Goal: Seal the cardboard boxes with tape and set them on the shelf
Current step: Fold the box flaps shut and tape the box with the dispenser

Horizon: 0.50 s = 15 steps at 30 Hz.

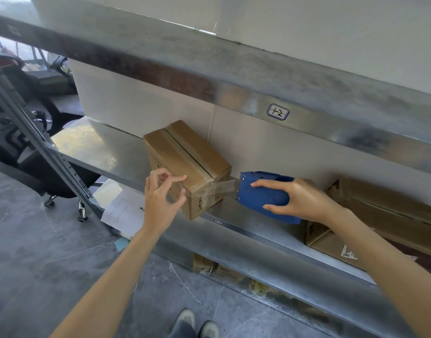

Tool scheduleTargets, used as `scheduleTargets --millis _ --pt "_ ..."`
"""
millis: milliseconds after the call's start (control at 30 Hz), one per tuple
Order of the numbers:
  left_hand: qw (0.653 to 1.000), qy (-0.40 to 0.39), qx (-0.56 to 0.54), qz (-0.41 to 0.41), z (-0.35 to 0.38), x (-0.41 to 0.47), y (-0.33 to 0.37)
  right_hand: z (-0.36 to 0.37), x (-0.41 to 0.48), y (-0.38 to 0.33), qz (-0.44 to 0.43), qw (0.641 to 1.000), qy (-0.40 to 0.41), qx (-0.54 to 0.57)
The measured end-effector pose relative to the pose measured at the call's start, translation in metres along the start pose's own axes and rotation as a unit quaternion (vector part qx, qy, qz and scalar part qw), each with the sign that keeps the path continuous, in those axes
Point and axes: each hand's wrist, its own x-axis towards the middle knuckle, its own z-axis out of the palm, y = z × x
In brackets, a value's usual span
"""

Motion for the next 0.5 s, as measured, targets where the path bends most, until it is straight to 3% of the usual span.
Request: scheduleTargets --millis 200,500 --pt "1.000 0.000 -0.014 -0.001 0.010 0.006 0.005 -0.002 0.004 0.002 0.000 1.000 0.007 -0.002" --pt "0.996 0.054 0.076 -0.019 0.016 0.010 0.005 0.002 0.009 0.002 -0.001 1.000 0.018 -0.018"
